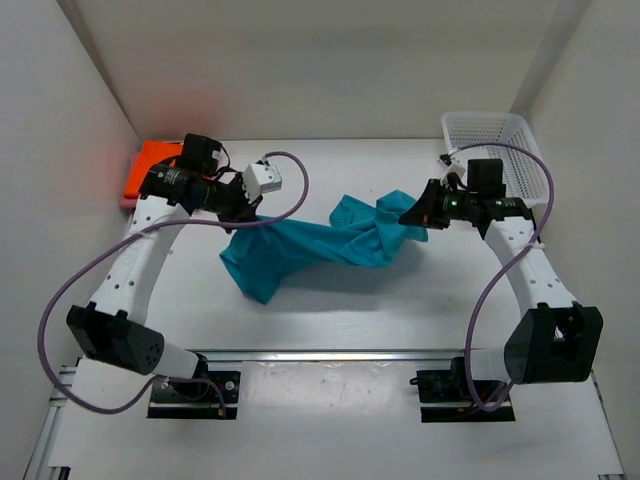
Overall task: Fold and stack the t-shirts
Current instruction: Flatten out the tshirt
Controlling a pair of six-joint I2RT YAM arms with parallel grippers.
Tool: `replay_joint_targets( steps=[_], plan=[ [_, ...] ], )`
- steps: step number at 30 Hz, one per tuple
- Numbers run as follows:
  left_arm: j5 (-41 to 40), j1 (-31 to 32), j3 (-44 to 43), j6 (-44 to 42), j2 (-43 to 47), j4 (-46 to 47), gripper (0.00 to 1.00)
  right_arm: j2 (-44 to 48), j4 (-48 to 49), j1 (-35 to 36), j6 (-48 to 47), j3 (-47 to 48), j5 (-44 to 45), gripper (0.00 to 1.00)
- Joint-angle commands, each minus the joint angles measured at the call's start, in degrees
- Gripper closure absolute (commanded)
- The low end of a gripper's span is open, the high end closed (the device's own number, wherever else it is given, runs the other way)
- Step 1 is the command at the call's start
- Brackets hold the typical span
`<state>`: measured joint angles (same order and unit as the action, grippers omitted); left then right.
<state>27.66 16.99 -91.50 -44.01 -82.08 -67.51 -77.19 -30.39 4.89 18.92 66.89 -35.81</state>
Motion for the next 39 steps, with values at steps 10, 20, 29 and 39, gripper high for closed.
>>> replay_joint_targets(
  steps=[10, 20, 29, 39],
  plan=[
    [-13.1, -6.8, -4.5, 27.7, -27.3, 19.9, 0.56, -11.3, 8.6, 2.8, 4.0, 0.4, -5.5, 1.0],
    [-17.6, -5.0, 10.3, 23.9, -9.5, 20.1, 0.47, -15.2, 8.9, 1.2, 5.1, 1.0, -2.4, 1.0],
    [-12.6, 0.1, 25.0, 24.1, -6.9, 18.8, 0.58, -15.3, 9.4, 0.8, 4.4, 0.1, -2.1, 0.99],
    [-20.4, 6.3, 25.3, 27.2, -12.5, 26.5, 0.44, -14.8, 10.9, 0.9, 4.9, -1.7, -2.5, 1.0]
  ],
)
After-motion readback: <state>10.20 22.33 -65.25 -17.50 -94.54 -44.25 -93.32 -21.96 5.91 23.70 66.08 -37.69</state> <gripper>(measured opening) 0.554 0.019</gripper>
